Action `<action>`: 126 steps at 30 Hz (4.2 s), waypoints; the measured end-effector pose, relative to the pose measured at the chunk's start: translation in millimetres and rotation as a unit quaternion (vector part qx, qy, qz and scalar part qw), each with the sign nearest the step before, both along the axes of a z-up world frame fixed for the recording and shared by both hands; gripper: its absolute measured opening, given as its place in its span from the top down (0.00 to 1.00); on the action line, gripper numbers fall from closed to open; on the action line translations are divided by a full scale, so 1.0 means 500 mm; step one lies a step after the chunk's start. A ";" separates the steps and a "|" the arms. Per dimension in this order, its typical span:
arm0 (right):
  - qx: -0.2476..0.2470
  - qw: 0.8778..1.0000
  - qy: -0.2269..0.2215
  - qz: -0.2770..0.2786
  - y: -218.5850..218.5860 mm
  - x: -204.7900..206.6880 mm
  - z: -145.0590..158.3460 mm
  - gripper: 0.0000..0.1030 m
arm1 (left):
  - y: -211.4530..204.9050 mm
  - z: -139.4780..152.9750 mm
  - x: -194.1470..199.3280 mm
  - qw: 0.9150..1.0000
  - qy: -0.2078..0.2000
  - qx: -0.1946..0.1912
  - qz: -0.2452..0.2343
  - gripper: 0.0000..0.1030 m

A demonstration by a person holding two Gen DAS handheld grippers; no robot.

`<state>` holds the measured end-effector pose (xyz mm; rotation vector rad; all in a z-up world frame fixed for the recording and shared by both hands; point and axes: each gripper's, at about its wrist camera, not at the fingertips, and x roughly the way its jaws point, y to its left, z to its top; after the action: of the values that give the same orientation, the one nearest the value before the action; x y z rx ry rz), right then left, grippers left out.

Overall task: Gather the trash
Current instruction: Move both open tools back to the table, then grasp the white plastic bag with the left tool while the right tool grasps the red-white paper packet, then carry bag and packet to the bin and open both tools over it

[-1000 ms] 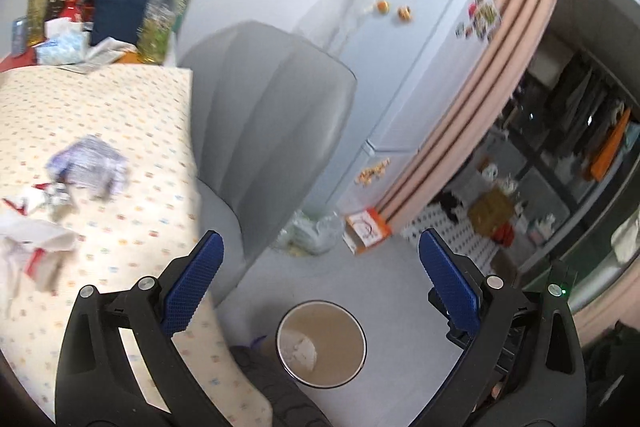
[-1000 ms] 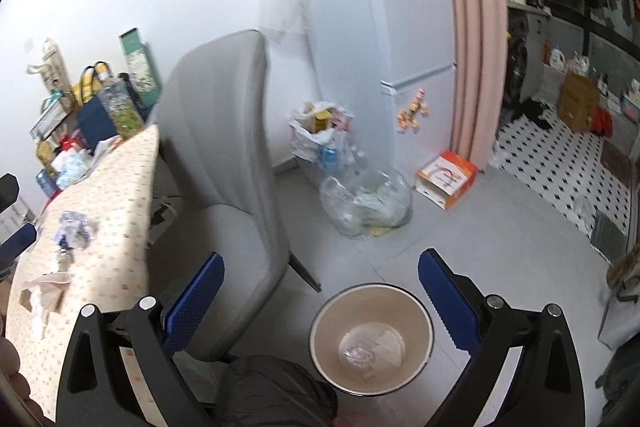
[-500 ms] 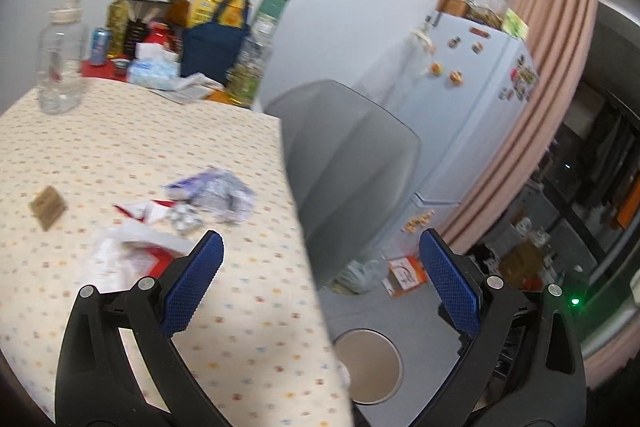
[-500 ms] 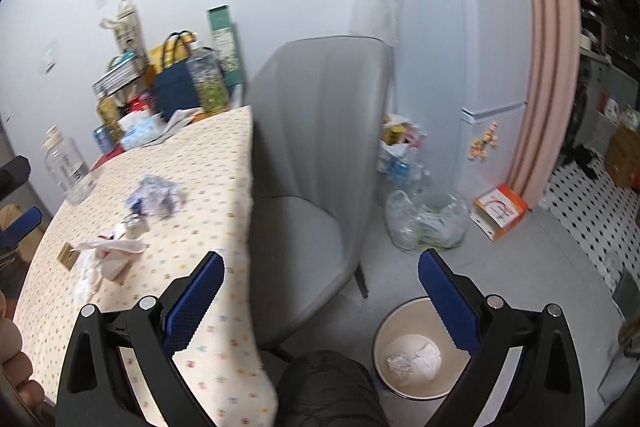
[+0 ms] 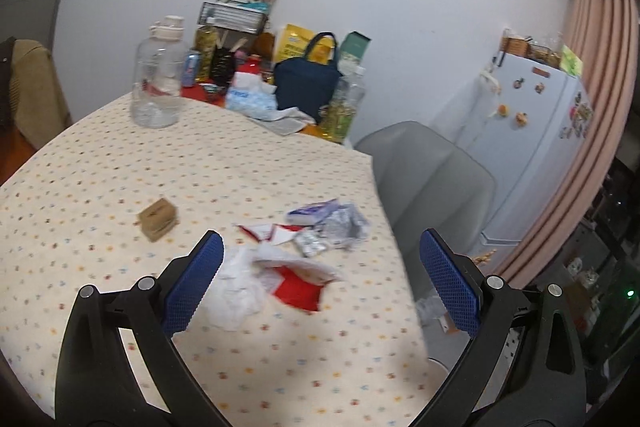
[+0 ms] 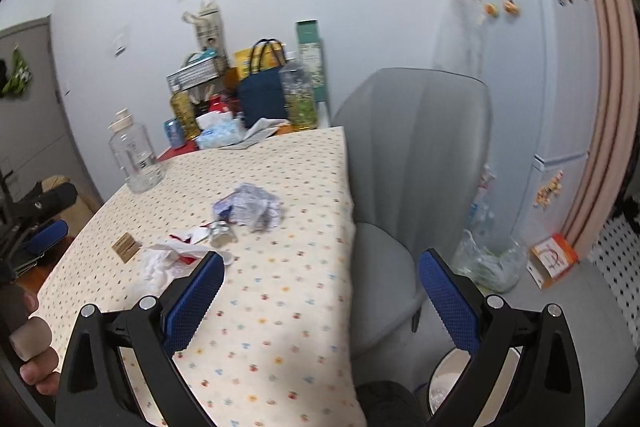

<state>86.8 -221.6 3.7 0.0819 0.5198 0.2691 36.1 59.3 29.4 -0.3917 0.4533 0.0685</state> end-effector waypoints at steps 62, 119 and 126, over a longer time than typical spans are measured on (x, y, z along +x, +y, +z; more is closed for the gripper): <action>0.062 0.970 0.154 0.179 0.221 0.109 -0.084 0.98 | 0.096 -0.086 0.033 0.995 0.098 -0.032 0.005 0.95; 0.087 0.966 0.171 -0.173 -0.471 0.028 -0.232 0.97 | -0.546 -0.183 0.254 0.936 0.192 0.056 -0.291 0.95; 0.095 0.952 0.198 -0.213 -0.535 0.035 -0.302 0.94 | -0.621 -0.220 0.266 0.921 0.216 0.071 -0.317 0.95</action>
<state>104.4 -489.3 -147.4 0.4373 0.8572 -0.1280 169.0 -251.1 -80.6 -0.0680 0.9882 -0.4498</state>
